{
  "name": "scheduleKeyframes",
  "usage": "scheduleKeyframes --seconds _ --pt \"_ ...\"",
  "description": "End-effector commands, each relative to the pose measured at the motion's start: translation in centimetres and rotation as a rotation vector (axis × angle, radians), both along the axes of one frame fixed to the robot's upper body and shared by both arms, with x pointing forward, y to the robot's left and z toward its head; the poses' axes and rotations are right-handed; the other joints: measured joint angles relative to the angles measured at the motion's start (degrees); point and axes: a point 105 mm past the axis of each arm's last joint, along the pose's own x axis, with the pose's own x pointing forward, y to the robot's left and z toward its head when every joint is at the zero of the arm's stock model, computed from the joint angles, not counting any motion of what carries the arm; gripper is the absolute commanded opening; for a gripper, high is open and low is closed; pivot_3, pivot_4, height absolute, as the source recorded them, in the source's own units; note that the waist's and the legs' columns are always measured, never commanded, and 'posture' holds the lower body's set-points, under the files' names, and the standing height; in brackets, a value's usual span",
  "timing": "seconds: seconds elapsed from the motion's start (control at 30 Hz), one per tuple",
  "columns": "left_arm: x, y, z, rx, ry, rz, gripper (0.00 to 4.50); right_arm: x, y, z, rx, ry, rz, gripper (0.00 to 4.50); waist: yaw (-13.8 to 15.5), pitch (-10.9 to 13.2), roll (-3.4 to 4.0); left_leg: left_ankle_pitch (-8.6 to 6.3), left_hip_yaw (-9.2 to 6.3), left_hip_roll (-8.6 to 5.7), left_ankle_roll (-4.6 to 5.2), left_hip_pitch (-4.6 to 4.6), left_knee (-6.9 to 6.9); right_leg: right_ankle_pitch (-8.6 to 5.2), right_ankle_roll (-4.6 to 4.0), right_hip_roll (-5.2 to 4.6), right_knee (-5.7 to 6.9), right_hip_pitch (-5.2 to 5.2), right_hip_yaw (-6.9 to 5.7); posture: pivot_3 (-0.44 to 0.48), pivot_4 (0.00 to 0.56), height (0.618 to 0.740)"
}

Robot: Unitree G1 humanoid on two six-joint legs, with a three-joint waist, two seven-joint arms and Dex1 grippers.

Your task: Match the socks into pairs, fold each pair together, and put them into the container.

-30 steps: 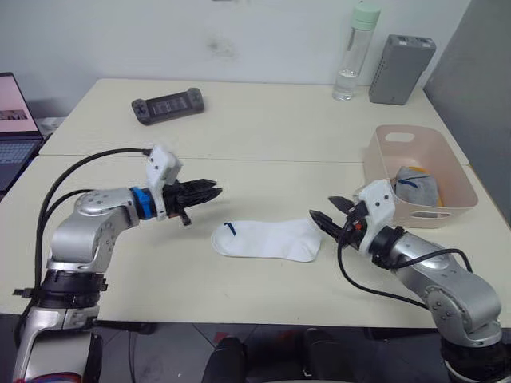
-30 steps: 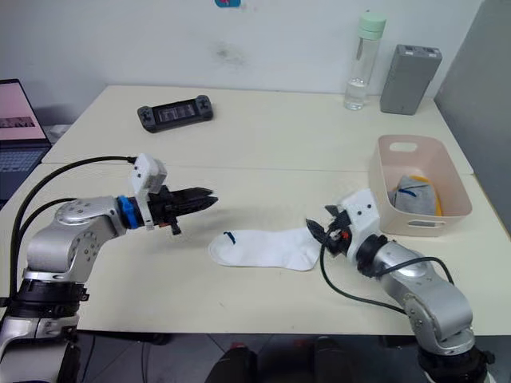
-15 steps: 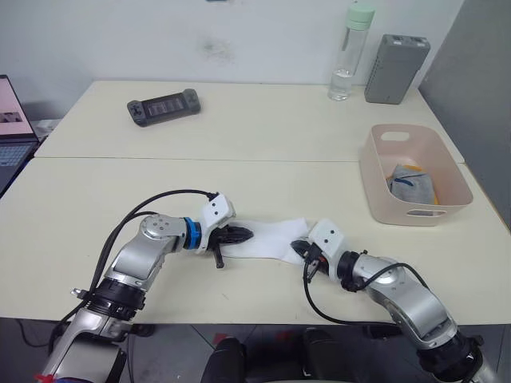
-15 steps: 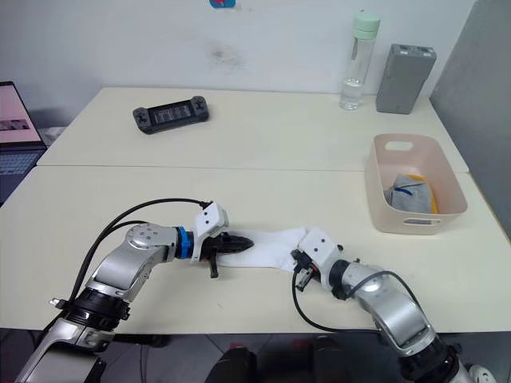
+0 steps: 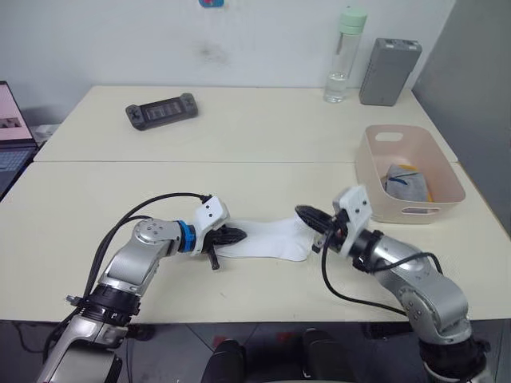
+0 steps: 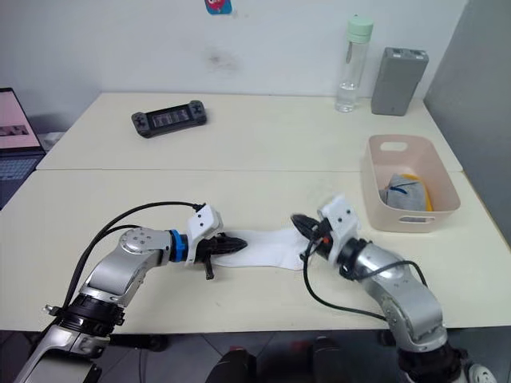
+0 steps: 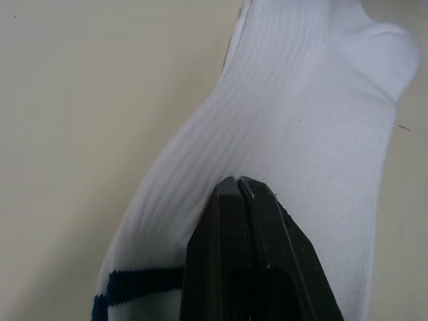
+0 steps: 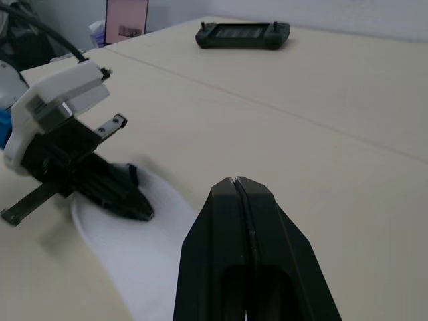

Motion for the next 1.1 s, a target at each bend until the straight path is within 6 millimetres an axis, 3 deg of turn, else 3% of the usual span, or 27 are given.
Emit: scheduleKeyframes --seconds 0.03,0.13,0.3,0.43,0.53,0.67,0.77,0.83,0.9,1.0,1.1 --pt "-0.8 0.3 -2.0 0.049 0.074 0.006 0.0 1.2 1.5 -2.8 -0.151 0.019 -0.004 0.03 0.0 0.0 -0.01 0.0 0.0 0.0 0.0 -0.01 -0.01 0.0 0.0 0.0 -0.02 0.0 0.0 0.0 0.15 0.74" --pt "-0.9 0.2 -2.0 0.053 0.072 0.001 0.0 2.7 2.3 -4.2 -0.194 0.048 -0.041 0.03 0.0 0.0 0.0 0.0 0.06 -0.02 0.0 -0.04 -0.02 0.16 -0.29 -0.02 0.0 -0.11 0.04 0.0 0.15 0.74" --pt "-1.1 0.2 -2.2 0.057 0.074 -0.004 0.0 3.8 1.5 -5.6 -0.254 0.069 -0.096 0.03 0.4 0.0 0.0 0.0 0.06 -0.03 0.0 -0.1 -0.01 0.17 -0.3 -0.04 0.01 -0.16 0.04 0.0 0.15 0.74" --pt "-1.4 0.4 -2.3 0.058 0.079 0.0 0.0 4.5 -2.2 -7.3 -0.332 0.15 -0.218 0.03 0.5 0.0 0.01 0.0 0.06 -0.03 0.0 -0.09 -0.02 0.17 -0.3 -0.05 0.02 -0.16 0.04 0.0 0.15 0.74" --pt "-1.2 0.2 -2.0 0.034 0.07 0.003 0.0 5.0 -3.4 -6.0 -0.286 0.1 -0.268 0.03 0.8 0.0 0.01 0.0 0.06 -0.06 0.0 -0.08 -0.01 0.17 -0.3 -0.08 0.01 -0.11 0.03 0.0 0.15 0.74" --pt "-0.7 -0.5 1.0 -0.108 0.009 0.015 0.0 4.2 -1.7 0.0 -0.029 -0.109 -0.194 0.03 0.6 0.0 0.03 0.0 0.09 -0.04 0.0 -0.14 -0.04 0.16 -0.3 -0.07 0.03 -0.23 0.05 0.0 0.15 0.74" --pt "-1.1 -0.8 3.5 -0.174 -0.025 -0.017 0.0 2.5 -1.0 1.4 0.041 -0.12 -0.121 0.03 0.1 0.1 0.04 0.0 0.05 0.04 0.0 -0.23 -0.04 0.17 -0.3 0.02 0.06 -0.34 0.05 0.0 0.15 0.74" --pt "-2.8 -1.4 5.5 -0.221 0.028 -0.107 0.0 0.9 -0.3 1.1 0.013 -0.089 -0.035 0.03 0.0 0.1 0.01 0.0 -0.04 0.04 0.0 -0.32 -0.04 0.17 -0.31 0.01 0.06 -0.35 -0.04 0.0 0.15 0.74" --pt "-3.0 -1.7 5.9 -0.207 0.036 -0.122 0.0 -0.7 0.8 -0.2 -0.047 -0.025 0.069 0.03 0.2 0.1 0.04 0.0 -0.11 0.03 0.0 -0.39 -0.02 0.17 -0.31 -0.02 0.02 -0.35 -0.09 0.0 0.15 0.74" --pt "0.0 -1.3 4.5 -0.146 -0.044 0.006 0.0 -1.5 2.2 -2.5 -0.121 0.042 0.139 0.03 0.5 0.1 0.05 0.0 -0.03 -0.1 0.0 -0.32 -0.02 0.16 -0.3 -0.11 0.01 -0.3 -0.05 0.0 0.15 0.74" --pt "0.9 -1.0 2.6 -0.045 -0.074 -0.004 0.0 -1.2 2.6 -4.2 -0.183 0.095 0.144 0.03 0.5 0.1 0.04 0.0 0.0 -0.1 0.0 -0.29 0.0 0.16 -0.29 -0.08 0.01 -0.32 -0.03 0.0 0.15 0.74"
